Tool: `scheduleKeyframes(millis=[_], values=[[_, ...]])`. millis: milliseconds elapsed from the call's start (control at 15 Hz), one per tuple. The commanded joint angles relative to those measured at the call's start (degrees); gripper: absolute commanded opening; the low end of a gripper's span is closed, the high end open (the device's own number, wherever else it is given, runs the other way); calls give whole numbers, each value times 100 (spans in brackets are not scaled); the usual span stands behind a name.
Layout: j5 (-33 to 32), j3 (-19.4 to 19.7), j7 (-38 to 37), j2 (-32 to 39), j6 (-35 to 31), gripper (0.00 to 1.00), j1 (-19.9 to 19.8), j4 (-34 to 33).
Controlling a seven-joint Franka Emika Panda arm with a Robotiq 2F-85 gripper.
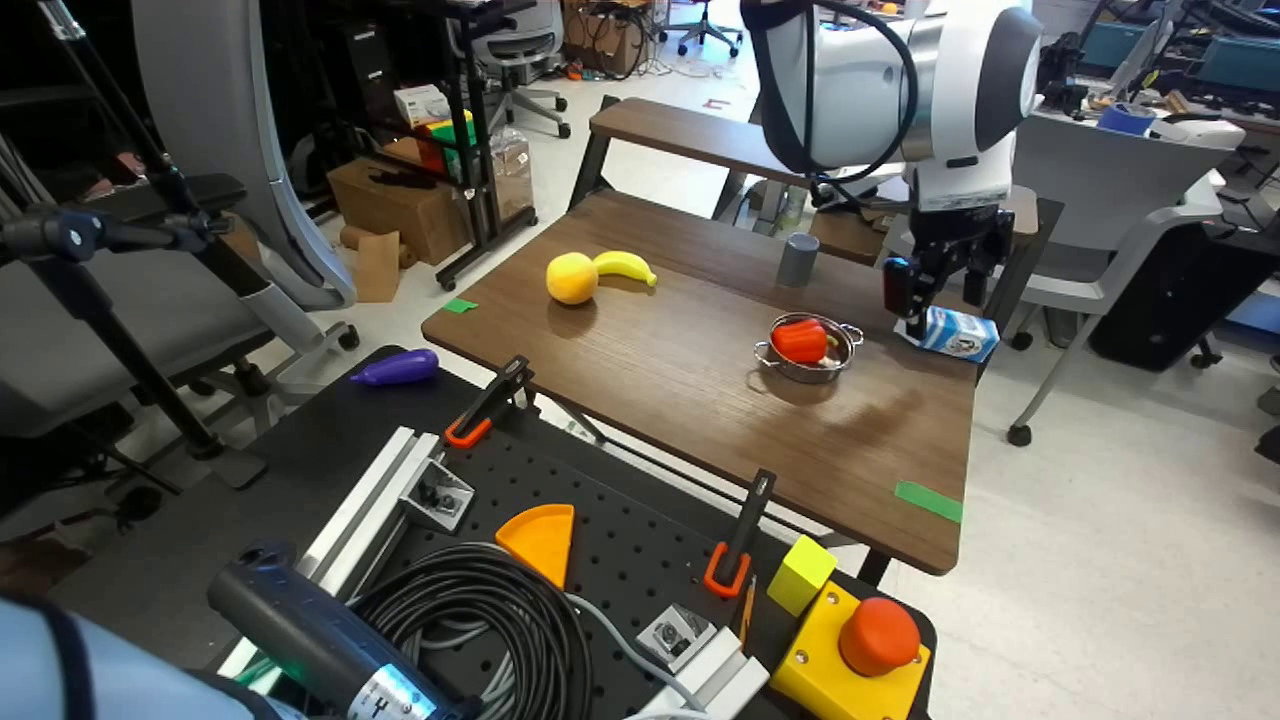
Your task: Move the white box to the right
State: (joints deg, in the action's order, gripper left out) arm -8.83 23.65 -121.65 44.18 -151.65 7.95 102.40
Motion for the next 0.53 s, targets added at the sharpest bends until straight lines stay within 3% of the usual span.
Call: scheduleKeyframes(millis=[0, 333, 467], values=[[59, -70, -67, 63, 93, 100, -58, -148], [106, -143, -11, 26, 112, 100, -107, -129], [242, -372, 184, -206, 21, 100, -218, 54]])
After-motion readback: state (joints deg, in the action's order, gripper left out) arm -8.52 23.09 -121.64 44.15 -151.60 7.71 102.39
